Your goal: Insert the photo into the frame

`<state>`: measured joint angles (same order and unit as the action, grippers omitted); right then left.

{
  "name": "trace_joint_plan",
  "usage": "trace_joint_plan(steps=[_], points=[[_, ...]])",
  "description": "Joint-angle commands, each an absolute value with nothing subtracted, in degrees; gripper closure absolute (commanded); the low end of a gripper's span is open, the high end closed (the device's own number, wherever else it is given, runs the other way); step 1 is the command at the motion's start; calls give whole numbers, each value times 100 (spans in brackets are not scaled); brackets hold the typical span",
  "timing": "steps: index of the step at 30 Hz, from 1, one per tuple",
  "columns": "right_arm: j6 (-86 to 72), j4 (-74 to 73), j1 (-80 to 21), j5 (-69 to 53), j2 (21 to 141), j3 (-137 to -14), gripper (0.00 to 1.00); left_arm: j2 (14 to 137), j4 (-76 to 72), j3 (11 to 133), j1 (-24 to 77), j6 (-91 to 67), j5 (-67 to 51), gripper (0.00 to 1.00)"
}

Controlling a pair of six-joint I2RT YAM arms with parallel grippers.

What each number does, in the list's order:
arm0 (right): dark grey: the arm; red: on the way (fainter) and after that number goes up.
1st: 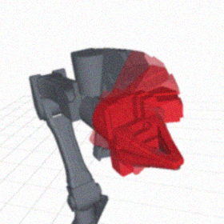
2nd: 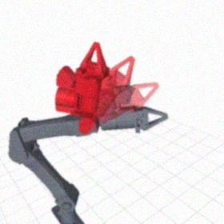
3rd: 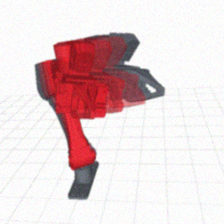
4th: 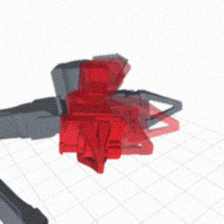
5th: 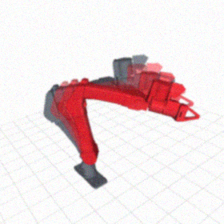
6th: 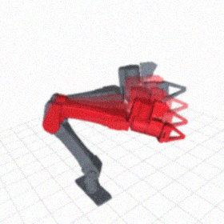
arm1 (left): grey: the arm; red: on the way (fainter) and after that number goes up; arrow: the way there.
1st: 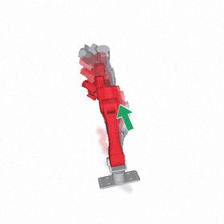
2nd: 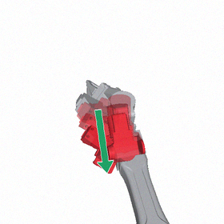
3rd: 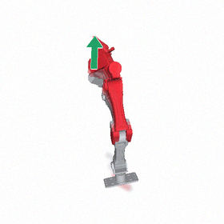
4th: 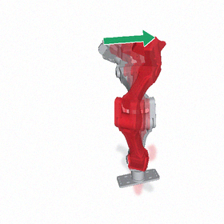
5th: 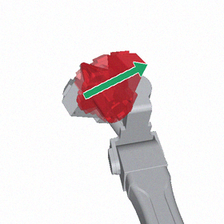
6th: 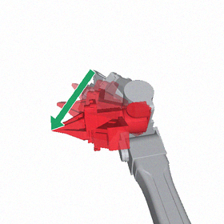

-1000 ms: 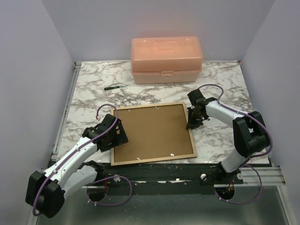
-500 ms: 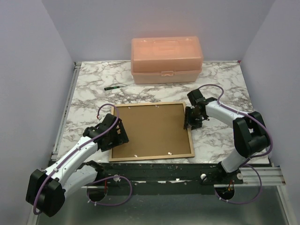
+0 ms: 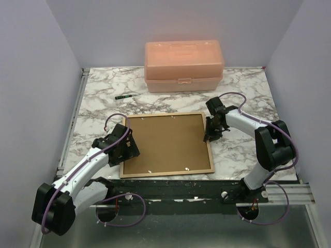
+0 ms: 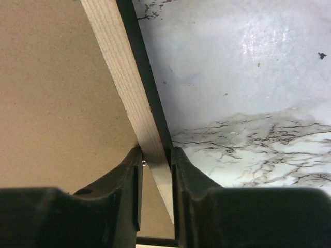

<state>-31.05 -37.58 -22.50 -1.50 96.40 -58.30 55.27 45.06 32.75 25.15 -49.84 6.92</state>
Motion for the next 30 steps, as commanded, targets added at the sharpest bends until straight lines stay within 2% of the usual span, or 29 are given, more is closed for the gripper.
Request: trace_joint_plan(steps=[1, 5, 6, 16, 22, 30], points=[[-3181, -3859, -2269, 348, 9822, -5773, 78, 5728, 4451, 3360, 2338, -4834, 1002, 1], [-3227, -4022, -2276, 693, 9695, -5731, 97, 5774, 4323, 3307, 2144, -4785, 1012, 1], [-3232, -4064, -2271, 753, 9675, -5732, 99, 5774, 4301, 3294, 2090, -4771, 993, 1], [-3230, -4444, -2276, 976, 9378, -5844, 100, 6233, 3959, 3373, 1843, -4515, 830, 2], [-3363, -4666, -2267, 996, 9141, -5867, 99, 6660, 3384, 3282, 1846, -4400, 138, 2], [-3519, -4696, -2108, 1193, 9201, -5552, 96, 6855, 2976, 3069, 2289, -4466, -424, 6]])
